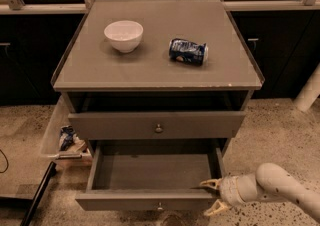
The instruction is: Open middle drawer
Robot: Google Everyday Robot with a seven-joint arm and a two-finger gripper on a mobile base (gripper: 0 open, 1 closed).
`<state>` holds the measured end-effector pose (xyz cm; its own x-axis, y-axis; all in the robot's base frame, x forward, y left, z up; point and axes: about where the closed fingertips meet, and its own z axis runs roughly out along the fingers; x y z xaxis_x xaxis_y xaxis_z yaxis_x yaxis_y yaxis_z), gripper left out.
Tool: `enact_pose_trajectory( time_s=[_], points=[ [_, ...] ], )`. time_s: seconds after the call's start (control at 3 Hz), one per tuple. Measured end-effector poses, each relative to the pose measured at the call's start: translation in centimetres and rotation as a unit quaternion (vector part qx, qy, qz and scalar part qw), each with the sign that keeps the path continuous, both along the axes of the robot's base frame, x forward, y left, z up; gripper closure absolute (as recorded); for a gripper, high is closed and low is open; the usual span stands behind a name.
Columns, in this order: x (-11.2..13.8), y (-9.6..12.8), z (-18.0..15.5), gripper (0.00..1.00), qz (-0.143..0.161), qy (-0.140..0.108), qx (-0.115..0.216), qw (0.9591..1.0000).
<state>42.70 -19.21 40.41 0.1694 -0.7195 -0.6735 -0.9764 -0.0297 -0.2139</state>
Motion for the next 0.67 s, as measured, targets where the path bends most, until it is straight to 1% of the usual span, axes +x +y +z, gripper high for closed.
enact_pose_trajectory(
  time_s=[0.33, 0.67],
  points=[
    [0.2, 0.3, 0.0, 0.00, 0.003, 0.005, 0.007, 1.0000],
    [0.6, 0.8, 2.0, 0.00, 0.010, -0.007, 0.009, 0.9999]
  ],
)
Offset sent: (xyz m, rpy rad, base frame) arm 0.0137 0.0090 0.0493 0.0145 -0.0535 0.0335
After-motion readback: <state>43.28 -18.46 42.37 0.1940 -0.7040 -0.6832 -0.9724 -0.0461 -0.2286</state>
